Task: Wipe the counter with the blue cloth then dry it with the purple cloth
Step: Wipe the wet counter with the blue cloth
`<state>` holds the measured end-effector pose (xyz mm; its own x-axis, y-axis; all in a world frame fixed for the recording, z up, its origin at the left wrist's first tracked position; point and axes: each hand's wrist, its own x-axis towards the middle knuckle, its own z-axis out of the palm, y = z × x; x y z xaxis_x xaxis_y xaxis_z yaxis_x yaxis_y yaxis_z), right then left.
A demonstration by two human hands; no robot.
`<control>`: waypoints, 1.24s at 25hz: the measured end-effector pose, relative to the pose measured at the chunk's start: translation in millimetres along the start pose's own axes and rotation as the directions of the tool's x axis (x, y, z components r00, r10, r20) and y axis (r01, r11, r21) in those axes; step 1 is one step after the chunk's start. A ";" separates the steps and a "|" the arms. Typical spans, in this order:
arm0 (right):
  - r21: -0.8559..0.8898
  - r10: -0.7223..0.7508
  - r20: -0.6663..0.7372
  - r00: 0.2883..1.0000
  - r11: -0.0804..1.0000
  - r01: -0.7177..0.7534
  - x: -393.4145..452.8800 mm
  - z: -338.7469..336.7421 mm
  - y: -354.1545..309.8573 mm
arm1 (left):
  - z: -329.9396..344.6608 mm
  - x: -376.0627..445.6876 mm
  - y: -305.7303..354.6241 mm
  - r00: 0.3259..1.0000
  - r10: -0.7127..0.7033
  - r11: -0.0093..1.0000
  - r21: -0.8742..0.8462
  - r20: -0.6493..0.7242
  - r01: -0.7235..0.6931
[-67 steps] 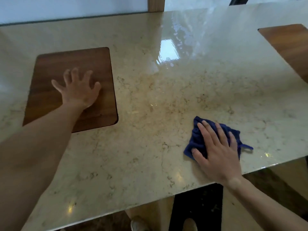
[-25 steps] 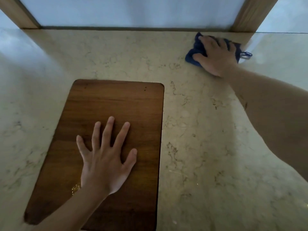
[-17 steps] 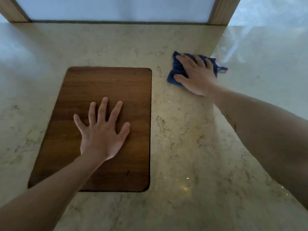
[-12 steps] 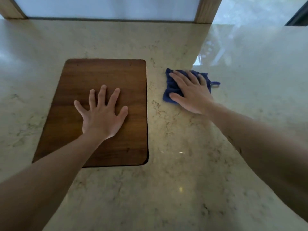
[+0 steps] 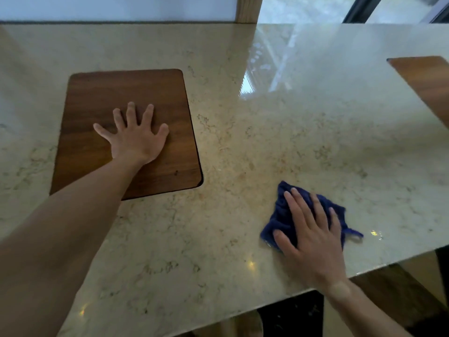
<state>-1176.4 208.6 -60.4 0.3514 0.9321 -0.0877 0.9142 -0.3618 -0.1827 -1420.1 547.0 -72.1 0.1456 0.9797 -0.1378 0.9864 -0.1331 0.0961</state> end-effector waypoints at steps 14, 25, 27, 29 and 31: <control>0.043 0.319 0.054 0.946 0.946 -0.322 79.1 30.1 -170.1 | -5.6 -3.1 4.5 1.000 -0.002 1.000 0.005 0.014 0.002; 0.095 0.033 0.023 0.999 0.995 -0.035 463.4 0.5 -216.5 | -2.6 -4.5 7.7 0.999 -0.029 0.998 0.063 0.017 0.027; 0.077 -0.028 0.016 0.999 0.997 0.026 533.9 -5.4 -222.2 | -3.0 -3.5 6.2 0.999 -0.018 0.998 0.053 0.029 0.016; 0.040 -0.129 0.046 0.991 0.991 0.128 585.1 -9.2 -225.0 | -1.2 -1.3 3.3 0.999 -0.001 0.996 0.087 0.036 -0.002; 0.010 -0.283 0.077 0.956 0.959 0.283 615.2 -13.1 -226.1 | -0.8 2.0 1.4 1.000 0.015 0.996 0.090 0.011 -0.016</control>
<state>-1164.3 864.0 -60.2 0.0613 0.9923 -0.1072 0.9742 -0.0829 -0.2100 -1418.5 548.9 -71.4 0.1611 0.9758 -0.1477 0.9868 -0.1615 0.0095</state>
